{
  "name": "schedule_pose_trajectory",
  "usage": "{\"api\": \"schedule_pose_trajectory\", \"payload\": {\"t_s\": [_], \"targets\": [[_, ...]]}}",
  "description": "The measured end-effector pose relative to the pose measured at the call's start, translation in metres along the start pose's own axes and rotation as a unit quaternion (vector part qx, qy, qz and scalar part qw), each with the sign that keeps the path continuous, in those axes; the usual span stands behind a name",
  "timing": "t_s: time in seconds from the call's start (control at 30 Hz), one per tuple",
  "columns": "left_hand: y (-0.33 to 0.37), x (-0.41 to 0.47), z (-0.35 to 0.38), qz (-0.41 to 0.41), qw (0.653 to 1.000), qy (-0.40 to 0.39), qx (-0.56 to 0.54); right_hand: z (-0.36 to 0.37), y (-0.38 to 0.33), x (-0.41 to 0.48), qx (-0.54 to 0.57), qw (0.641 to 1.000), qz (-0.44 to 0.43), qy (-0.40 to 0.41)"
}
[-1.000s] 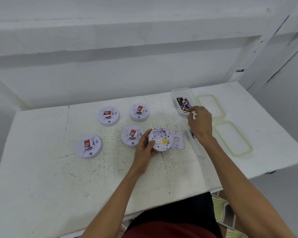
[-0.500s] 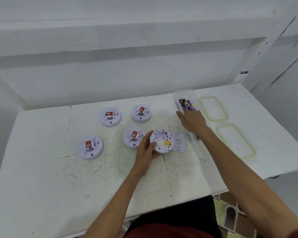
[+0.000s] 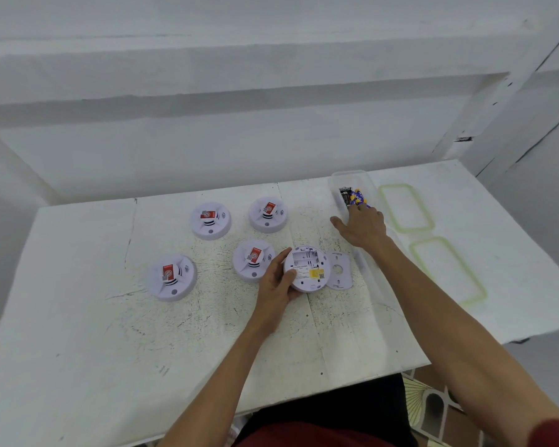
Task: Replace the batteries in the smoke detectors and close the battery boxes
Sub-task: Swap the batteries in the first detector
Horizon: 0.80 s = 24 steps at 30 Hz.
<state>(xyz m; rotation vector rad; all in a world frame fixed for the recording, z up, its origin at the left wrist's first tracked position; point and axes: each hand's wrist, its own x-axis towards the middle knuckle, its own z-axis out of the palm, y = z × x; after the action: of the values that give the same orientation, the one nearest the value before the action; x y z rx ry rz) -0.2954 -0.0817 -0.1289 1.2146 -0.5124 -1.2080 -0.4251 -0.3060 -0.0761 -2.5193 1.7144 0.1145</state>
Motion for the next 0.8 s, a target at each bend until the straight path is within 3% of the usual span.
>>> {"api": "schedule_pose_trajectory", "payload": {"t_s": [0.33, 0.8], "targets": [[0.0018, -0.0003, 0.0004, -0.006, 1.000, 0.002, -0.015, -0.0054, 0.0003, 0.0067, -0.030, 0.998, 0.003, -0.059], [0.0043, -0.0022, 0.0025, -0.009, 1.000, 0.003, -0.025, -0.0083, 0.0086, 0.0046, 0.013, 0.999, -0.038, -0.012]]}}
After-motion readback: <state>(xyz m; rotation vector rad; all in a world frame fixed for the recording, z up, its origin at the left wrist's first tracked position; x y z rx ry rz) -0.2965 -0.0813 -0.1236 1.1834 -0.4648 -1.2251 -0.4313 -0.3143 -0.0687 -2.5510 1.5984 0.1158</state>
